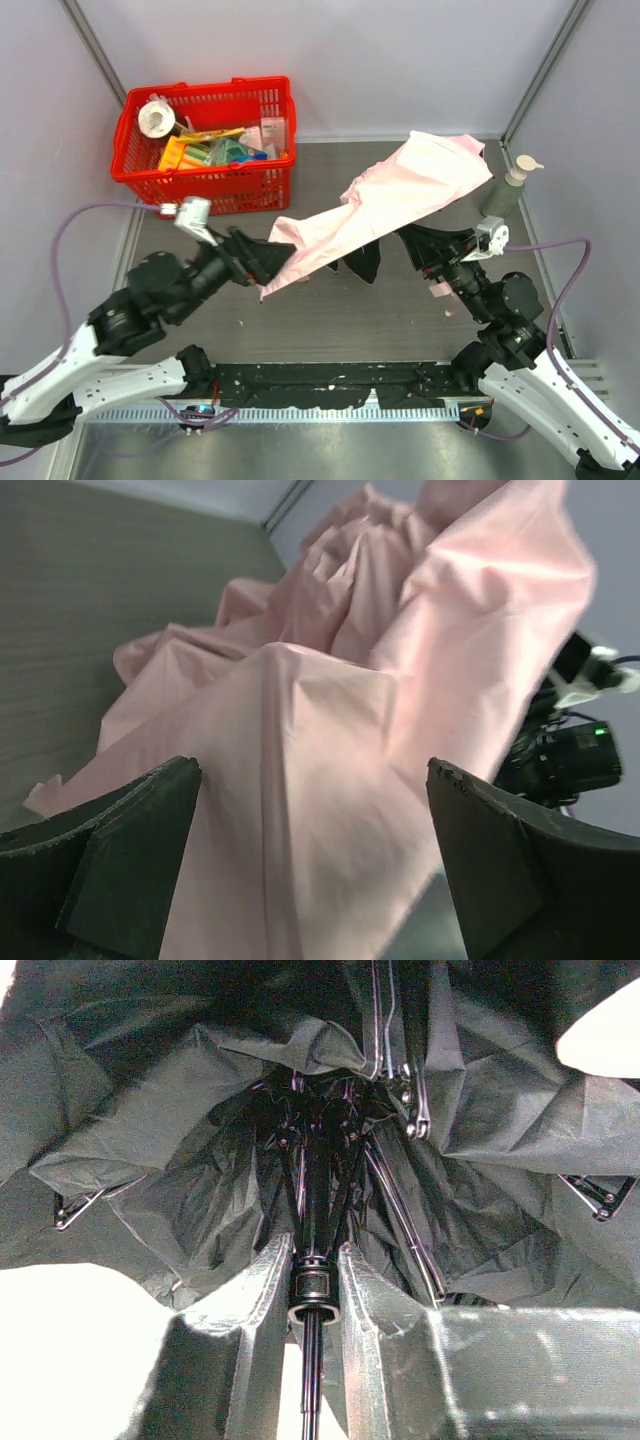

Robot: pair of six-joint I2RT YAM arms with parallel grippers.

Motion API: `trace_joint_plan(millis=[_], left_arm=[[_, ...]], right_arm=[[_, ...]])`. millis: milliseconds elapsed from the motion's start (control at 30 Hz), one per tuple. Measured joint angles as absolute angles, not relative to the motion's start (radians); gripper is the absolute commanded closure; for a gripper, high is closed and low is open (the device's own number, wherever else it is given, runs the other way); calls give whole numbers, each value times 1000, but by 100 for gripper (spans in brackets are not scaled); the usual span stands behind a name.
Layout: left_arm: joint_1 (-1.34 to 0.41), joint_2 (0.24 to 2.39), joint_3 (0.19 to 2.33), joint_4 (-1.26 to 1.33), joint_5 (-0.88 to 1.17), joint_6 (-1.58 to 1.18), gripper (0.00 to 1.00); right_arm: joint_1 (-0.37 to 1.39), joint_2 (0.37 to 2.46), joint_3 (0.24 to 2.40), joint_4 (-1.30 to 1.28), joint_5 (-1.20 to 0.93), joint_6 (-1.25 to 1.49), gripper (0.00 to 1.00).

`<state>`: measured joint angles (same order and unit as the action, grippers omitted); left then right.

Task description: Put away the umbrella

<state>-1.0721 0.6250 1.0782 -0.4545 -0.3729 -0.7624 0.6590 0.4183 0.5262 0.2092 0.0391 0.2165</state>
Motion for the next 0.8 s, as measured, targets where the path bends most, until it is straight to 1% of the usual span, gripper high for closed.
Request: trace_joint_plan(millis=[100, 200, 233, 300, 600, 700, 767, 800], left_arm=[[-1063, 699, 1012, -385, -329, -799, 8], [-1034, 751, 979, -341, -263, -807, 8], [-1020, 753, 979, -333, -253, -808, 8], [-991, 743, 994, -325, -249, -812, 1], [-953, 594, 961, -248, -411, -885, 0], [-946, 672, 1020, -224, -385, -934, 0], [-931, 764, 1041, -161, -309, -968, 0], [-922, 829, 1039, -113, -237, -994, 0]], right_arm=[[658, 410, 529, 222, -29, 212, 99], [658, 412, 529, 220, -107, 200, 99], [658, 412, 528, 219, -130, 196, 99], [658, 405, 527, 218, -170, 188, 99], [658, 348, 511, 212, -278, 186, 99], [658, 351, 511, 207, -308, 186, 99], [658, 355, 511, 207, -321, 186, 99], [658, 356, 511, 207, -324, 186, 99]])
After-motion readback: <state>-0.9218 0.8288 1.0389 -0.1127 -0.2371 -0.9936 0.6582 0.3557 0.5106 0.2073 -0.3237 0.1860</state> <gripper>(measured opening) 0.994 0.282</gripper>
